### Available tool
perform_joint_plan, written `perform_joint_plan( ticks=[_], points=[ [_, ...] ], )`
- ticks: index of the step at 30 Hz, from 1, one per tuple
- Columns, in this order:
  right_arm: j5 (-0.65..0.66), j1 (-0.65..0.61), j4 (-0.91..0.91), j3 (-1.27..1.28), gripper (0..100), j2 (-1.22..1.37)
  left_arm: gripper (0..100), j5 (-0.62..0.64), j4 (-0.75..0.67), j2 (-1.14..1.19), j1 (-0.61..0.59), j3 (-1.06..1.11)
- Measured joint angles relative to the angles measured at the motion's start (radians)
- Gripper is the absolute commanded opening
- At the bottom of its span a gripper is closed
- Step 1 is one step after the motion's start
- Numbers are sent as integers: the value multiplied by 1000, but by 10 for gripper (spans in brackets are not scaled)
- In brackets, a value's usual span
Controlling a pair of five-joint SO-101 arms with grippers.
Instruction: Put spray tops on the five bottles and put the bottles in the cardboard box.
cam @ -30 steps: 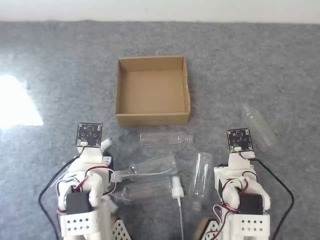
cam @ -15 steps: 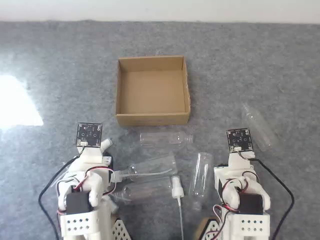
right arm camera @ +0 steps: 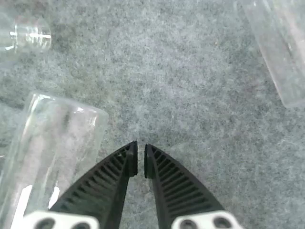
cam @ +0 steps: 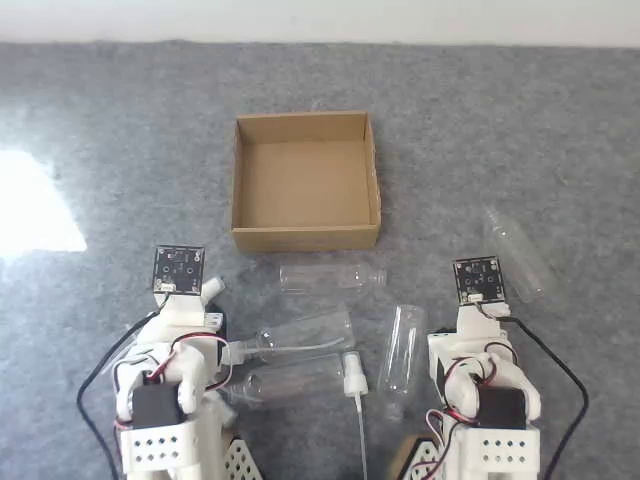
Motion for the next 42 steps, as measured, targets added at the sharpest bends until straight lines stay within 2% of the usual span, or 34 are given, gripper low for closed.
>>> perform_joint_plan(
  ticks=[27,31,37,42],
  points=[
    [0,0,0,0,16,0,98,0,0,0,0,0],
    [2,52,0,0,16,0,98,0,0,0,0,0],
    [2,226,0,-64,14,-2,98,0,0,0,0,0],
    [2,253,0,-132,13,-2,98,0,0,0,0,0]
  ],
)
